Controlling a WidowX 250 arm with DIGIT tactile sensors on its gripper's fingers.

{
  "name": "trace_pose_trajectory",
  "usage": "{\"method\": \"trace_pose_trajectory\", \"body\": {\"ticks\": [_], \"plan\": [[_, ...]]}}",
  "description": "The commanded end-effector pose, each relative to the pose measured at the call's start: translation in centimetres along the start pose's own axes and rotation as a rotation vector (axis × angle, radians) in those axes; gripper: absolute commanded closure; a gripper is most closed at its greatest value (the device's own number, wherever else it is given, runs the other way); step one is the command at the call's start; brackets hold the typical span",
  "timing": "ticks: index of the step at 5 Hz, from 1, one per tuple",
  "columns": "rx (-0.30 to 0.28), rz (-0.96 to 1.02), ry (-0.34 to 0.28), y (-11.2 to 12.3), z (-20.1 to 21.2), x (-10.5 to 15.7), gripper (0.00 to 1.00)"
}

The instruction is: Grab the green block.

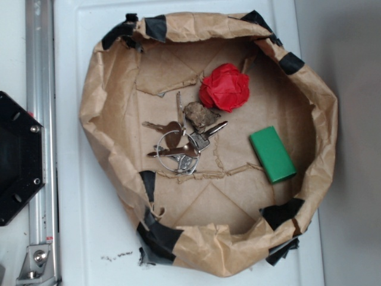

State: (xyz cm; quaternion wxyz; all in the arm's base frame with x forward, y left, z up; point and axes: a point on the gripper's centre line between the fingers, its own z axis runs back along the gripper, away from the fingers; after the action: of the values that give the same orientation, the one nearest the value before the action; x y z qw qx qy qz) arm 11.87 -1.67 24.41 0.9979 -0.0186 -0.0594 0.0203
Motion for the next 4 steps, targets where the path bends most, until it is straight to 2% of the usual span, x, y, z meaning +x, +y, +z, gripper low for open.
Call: {"method": "trace_pose_trajectory", "body": {"ticks": [1,2,3,4], "plan": [[0.000,0.000,0.000,0.0,0.0,0.0,0.00],[0.067,-0.050,-0.055,0.7,-3.5,3.3,0.00],[0.128,-0.160,-0.129,1.3,-5.1,6.6,0.00],[0.138,-0.303,-0.163,2.0,-7.5,9.4,0.00]]}}
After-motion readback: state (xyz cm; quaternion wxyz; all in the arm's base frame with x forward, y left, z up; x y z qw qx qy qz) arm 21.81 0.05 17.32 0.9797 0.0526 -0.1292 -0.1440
